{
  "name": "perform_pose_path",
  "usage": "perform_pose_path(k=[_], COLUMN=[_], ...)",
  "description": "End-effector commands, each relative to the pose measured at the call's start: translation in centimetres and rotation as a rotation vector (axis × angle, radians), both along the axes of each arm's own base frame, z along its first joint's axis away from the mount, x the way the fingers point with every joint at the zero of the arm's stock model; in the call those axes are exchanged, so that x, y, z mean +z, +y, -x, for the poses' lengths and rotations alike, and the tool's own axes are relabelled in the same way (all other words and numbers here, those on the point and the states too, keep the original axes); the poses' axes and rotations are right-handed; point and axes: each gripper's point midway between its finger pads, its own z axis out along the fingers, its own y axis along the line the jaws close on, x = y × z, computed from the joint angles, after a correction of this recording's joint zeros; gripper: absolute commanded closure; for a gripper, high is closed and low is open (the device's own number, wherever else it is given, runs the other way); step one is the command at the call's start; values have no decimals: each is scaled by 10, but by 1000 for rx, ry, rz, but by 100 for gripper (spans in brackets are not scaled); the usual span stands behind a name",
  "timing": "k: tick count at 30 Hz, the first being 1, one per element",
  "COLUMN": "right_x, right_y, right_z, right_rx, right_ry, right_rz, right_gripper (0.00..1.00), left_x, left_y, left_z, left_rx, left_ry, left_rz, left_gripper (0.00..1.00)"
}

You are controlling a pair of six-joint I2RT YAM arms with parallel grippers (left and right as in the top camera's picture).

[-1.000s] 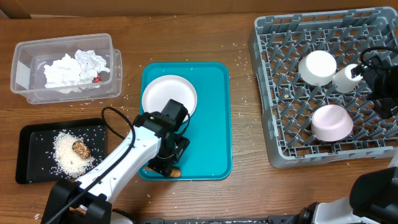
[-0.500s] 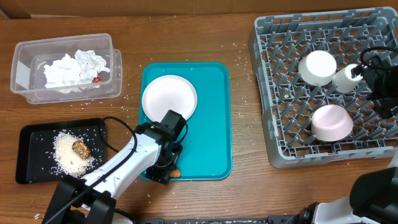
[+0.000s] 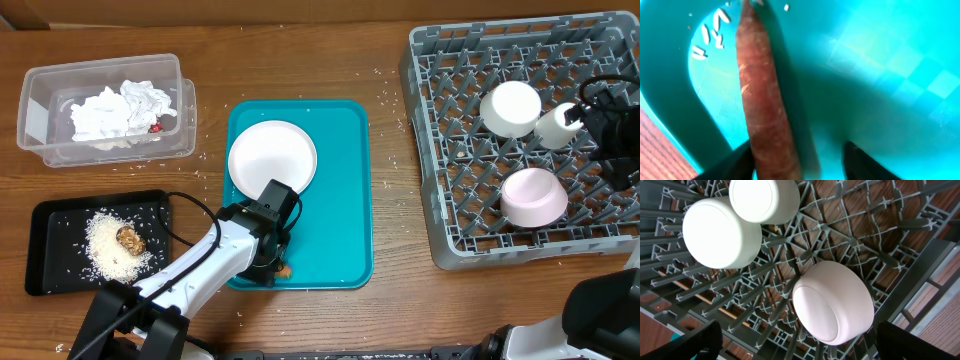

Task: Sort waste into correct bins and load items into the dishwasher
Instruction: 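Return left gripper to the teal tray and grasp the carrot scrap, then carry the carrot scrap left and drop it on the black tray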

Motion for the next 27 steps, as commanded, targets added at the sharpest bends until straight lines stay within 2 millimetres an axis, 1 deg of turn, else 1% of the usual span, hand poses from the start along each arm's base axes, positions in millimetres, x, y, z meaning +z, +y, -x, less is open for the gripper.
perform_pose_path(k=[1,3,7,10,12,13,14,16,18,19,21,24,27], right_x=[7,7,7,7,7,7,7,7,7,7,7,7,7], right_y=[-3,-3,-3,-3,-3,-3,-3,-3,-3,-3,-3,-3,-3], right_z=[-4,-4,-4,-4,-4,-4,-4,-4,-4,-4,-4,-4,-4], right_rx=[-7,-7,-7,-7,-7,-7,-7,-7,-7,-7,-7,-7,-7], right_ry=[-22,-22,-22,-22,-22,-22,-22,-22,-22,-22,-22,-22,-22], right_rz=[15,15,15,15,15,15,15,15,15,15,15,15,15], right_gripper=[0,0,0,0,0,0,0,0,0,0,0,0,0], left_x=[-3,-2,0,11,21,29,41,58,80,96,115,132,137], left_y=[8,8,10,16,19,22,29,39,54,67,85,112,144], left_z=[-1,-1,-4,-10,-16,-21,-27,-34,-42,-51,-61,-70,-72], left_rx=[-7,-30,-97,-123,-143,-151,-149,-124,-91,-87,-77,-27,64], left_ry=[-8,-9,-9,4,2,-1,-3,-5,-15,-33,-59,-82,-85], left_rz=[-45,-45,-46,-54,-57,-62,-80,-108,-143,-168,-199,-220,-228], left_gripper=[51,60,70,75,81,81,82,81,81,81,81,80,79])
